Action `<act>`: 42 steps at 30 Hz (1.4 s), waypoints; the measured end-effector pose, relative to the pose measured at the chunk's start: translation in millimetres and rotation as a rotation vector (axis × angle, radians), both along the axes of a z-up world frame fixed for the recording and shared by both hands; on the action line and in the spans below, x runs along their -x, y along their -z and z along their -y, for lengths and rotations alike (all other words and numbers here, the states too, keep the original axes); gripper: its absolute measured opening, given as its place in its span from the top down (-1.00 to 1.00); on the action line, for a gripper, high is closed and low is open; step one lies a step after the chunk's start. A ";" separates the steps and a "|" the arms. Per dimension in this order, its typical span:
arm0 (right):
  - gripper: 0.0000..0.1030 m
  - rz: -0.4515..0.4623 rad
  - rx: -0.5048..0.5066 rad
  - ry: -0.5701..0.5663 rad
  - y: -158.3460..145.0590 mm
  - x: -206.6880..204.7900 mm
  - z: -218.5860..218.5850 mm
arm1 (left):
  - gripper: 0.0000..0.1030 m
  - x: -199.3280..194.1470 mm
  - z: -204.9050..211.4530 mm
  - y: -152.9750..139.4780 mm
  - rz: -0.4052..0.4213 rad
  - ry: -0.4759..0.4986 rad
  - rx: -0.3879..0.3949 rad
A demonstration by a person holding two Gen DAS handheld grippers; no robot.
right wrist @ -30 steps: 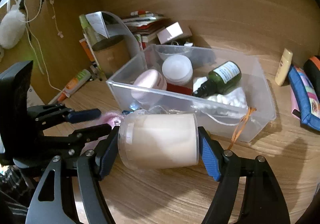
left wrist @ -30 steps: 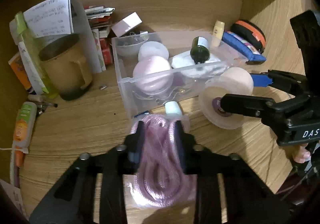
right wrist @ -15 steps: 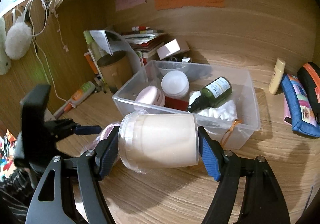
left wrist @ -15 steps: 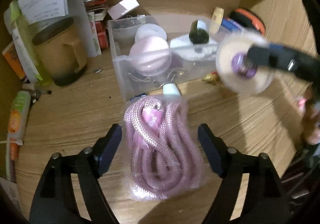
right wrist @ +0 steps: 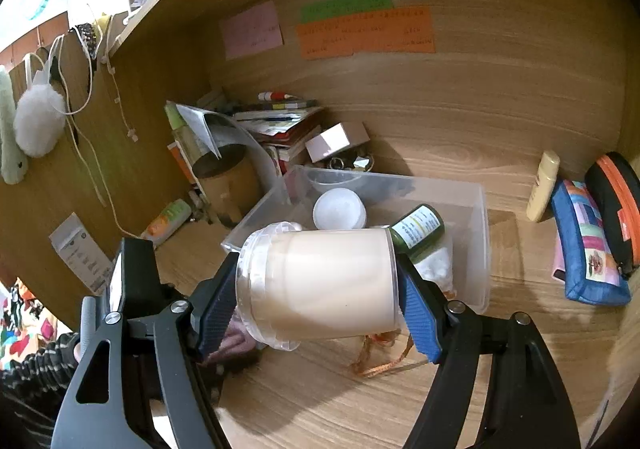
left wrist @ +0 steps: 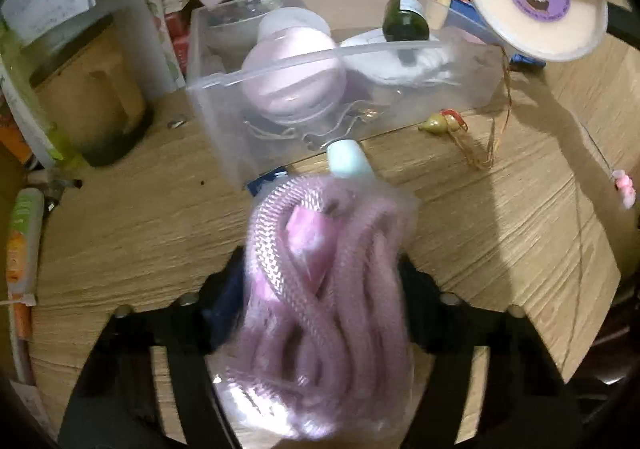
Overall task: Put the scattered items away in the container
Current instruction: 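Carry the rope bag and beige roll into the clear box and open both grippers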
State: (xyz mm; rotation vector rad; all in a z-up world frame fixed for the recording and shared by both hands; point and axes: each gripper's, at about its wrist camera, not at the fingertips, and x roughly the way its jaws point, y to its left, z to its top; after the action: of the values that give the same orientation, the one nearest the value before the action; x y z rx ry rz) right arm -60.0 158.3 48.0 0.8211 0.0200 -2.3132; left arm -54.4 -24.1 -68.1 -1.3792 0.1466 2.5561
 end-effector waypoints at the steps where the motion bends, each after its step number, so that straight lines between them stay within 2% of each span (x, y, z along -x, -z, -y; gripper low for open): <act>1: -0.38 0.003 0.003 -0.002 0.6 0.8 0.5 | -0.20 -2.4 5.2 -1.2 -0.005 -0.006 -0.029; 8: -0.38 0.024 0.010 0.003 6.2 11.1 1.9 | -0.09 -22.0 29.1 -15.6 -0.065 -0.082 -0.097; 11: -0.38 0.029 0.016 0.010 7.2 16.1 0.7 | -0.09 -38.6 33.9 -28.9 -0.116 -0.104 -0.095; 16: -0.38 0.040 0.030 0.027 8.7 24.0 0.0 | -0.09 -49.3 38.3 -54.3 -0.186 -0.118 -0.135; 25: -0.38 0.017 0.028 0.056 3.6 35.5 2.7 | -0.09 -36.4 33.7 -96.9 -0.294 -0.129 -0.161; 34: -0.38 -0.013 0.068 0.079 -12.1 48.9 -3.1 | -0.09 -2.0 31.4 -115.7 -0.326 -0.140 -0.216; 38: -0.38 -0.034 0.074 0.090 -19.0 55.5 -1.2 | -0.09 1.4 25.3 -124.9 -0.366 -0.136 -0.204; 42: -0.38 -0.014 0.088 0.080 -18.3 67.4 5.0 | -0.09 11.6 19.1 -129.3 -0.381 -0.130 -0.208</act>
State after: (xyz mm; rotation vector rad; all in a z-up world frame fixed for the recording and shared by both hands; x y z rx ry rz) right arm -127.5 153.3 66.3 0.7744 -0.1098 -2.3761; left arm -66.0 -43.2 61.3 -0.8452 -0.1466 2.8214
